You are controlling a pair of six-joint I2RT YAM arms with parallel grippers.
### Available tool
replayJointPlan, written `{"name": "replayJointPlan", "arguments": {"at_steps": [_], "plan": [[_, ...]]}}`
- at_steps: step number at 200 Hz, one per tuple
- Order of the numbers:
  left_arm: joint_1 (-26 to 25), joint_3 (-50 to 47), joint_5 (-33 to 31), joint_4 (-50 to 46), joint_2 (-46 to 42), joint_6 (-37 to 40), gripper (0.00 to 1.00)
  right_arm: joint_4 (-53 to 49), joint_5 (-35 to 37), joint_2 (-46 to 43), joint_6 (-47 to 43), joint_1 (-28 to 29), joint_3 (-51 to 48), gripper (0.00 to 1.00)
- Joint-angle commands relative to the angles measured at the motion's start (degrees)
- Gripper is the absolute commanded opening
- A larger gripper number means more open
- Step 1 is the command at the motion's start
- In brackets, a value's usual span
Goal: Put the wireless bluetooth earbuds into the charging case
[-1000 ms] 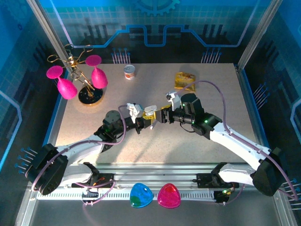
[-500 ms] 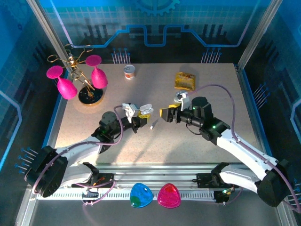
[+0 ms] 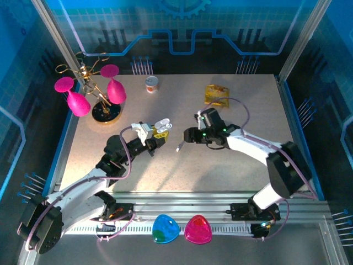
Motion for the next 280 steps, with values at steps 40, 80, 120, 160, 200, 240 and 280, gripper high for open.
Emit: {"name": "replayJointPlan", "arguments": {"at_steps": [40, 80, 120, 160, 200, 240, 280], "plan": [[0.3, -1.91, 0.33, 0.71, 0.07, -0.23, 0.24, -2.94, -6.99, 16.3, -5.02, 3.5, 13.52, 0.49], [0.3, -1.94, 0.62, 0.66, -0.17, -0.62, 0.24, -5.77, -9.31, 23.56, -7.27, 4.05, 19.78, 0.49], [0.37, -1.59, 0.64, 0.62, 0.41, -0.47, 0.24, -5.49, -9.34, 24.92, -8.06, 4.19, 18.04, 0.5], [0.3, -1.24, 0.95, 1.59, 1.64, -0.46, 0.24, -4.38, -9.25, 21.77, -7.76, 4.66, 13.24, 0.5], [0.3, -1.15, 1.12, 1.76, 2.01, -0.46, 0.24, -4.21, -8.92, 17.49, -6.88, 5.8, 8.57, 0.51], [0.32, -0.96, 1.15, 1.85, 2.23, -0.42, 0.24, -4.85, -8.1, 14.41, -6.06, 7.37, 7.08, 0.5], [0.3, -1.19, 0.87, 2.51, 2.11, -0.36, 0.24, -10.37, -2.37, 14.21, -8.25, 8.24, 9.99, 0.5]]}}
